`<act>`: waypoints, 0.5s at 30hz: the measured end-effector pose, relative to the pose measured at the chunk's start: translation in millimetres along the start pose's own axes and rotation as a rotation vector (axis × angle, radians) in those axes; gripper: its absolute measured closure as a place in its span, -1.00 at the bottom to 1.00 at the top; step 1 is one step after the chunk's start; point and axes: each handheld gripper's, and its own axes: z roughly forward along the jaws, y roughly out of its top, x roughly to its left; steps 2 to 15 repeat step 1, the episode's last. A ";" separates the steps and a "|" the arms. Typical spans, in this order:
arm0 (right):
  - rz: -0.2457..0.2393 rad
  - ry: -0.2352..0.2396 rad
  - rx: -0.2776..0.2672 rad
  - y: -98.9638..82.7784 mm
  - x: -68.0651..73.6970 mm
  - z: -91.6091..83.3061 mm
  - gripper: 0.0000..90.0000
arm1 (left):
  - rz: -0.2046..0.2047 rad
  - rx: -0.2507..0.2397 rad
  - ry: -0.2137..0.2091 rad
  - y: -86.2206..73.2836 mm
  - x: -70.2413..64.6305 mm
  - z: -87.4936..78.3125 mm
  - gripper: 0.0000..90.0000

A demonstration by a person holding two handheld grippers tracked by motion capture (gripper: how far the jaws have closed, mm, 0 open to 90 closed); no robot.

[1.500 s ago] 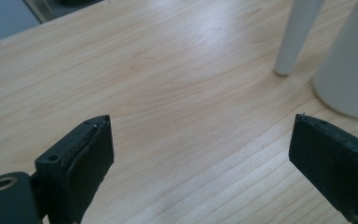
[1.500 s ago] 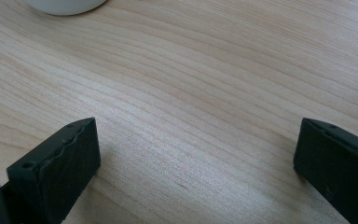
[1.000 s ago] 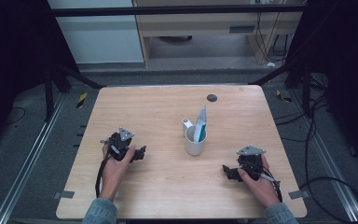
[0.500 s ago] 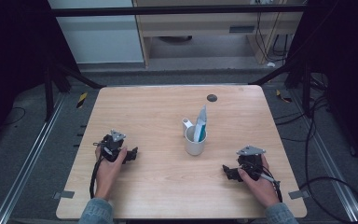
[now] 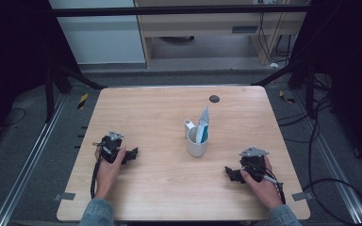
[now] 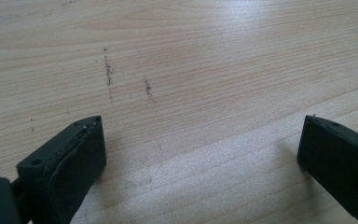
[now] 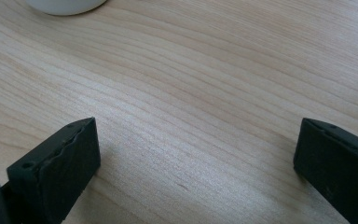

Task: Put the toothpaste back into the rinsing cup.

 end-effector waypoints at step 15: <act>0.002 0.000 0.000 0.0 0.1 0.0 -0.99 | -0.001 0.000 0.000 0.0 0.0 -0.1 -1.00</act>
